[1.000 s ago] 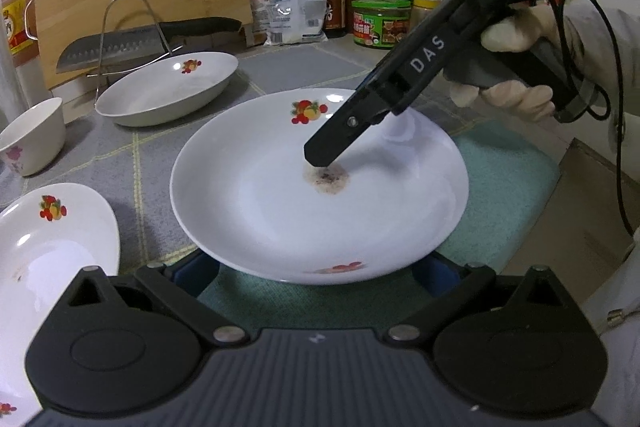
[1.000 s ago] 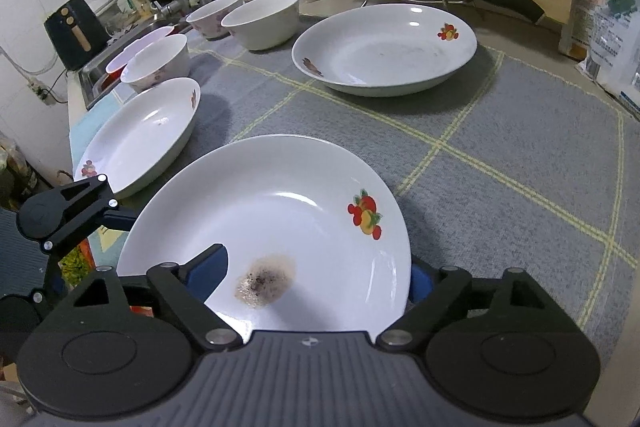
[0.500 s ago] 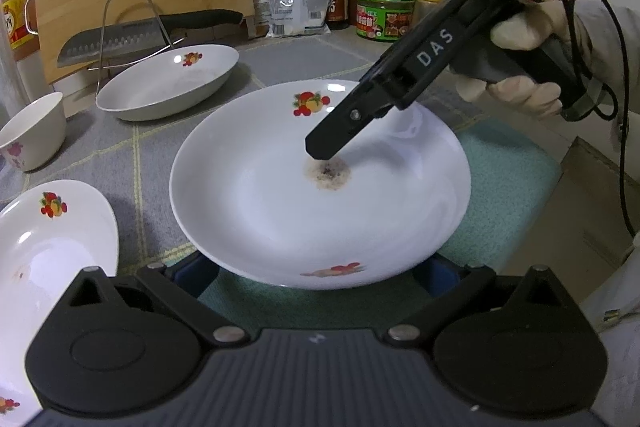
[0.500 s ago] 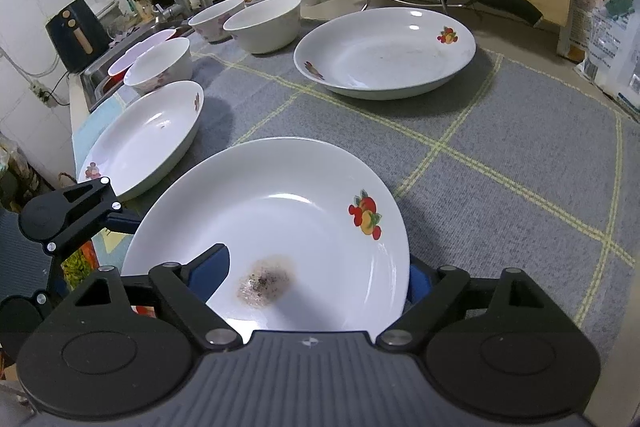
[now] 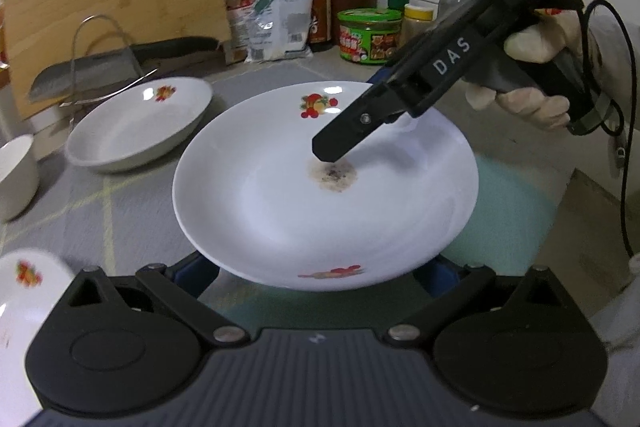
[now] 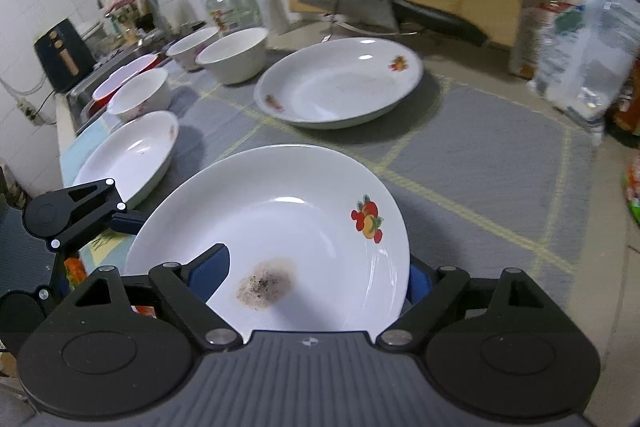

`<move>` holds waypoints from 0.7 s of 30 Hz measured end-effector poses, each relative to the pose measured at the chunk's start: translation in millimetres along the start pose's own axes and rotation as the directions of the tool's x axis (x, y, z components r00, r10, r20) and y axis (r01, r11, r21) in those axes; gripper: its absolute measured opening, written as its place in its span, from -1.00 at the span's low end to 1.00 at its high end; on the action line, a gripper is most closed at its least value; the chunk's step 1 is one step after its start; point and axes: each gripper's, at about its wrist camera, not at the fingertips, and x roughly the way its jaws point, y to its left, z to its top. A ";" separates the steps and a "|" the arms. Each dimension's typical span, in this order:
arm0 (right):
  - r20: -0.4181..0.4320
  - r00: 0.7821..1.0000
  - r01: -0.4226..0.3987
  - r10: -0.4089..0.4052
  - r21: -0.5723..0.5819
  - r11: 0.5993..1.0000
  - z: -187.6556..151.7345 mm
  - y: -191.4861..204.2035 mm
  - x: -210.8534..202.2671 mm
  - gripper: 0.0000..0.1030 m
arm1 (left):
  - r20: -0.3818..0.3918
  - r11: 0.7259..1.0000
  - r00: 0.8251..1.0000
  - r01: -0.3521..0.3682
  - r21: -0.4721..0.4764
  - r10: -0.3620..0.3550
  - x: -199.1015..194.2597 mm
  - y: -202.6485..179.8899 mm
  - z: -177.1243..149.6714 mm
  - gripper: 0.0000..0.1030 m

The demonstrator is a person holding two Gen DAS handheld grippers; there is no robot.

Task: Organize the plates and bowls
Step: 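Lift the stained plate off the mat with the right tool, then lower the stained plate beside the oval dish and open the right tool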

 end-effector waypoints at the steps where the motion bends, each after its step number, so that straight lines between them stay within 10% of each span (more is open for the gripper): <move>1: 0.003 1.000 0.011 -0.011 0.004 1.000 0.1 -5.0 -1.7 0.77 | 0.001 1.000 1.000 0.006 0.005 -0.006 4.1 -1.0 4.2 0.97; 21: 0.016 0.990 0.140 -0.143 0.119 0.983 -2.2 -79.9 -9.4 0.77 | 0.014 0.999 0.999 0.036 0.034 -0.037 76.1 20.6 56.9 0.96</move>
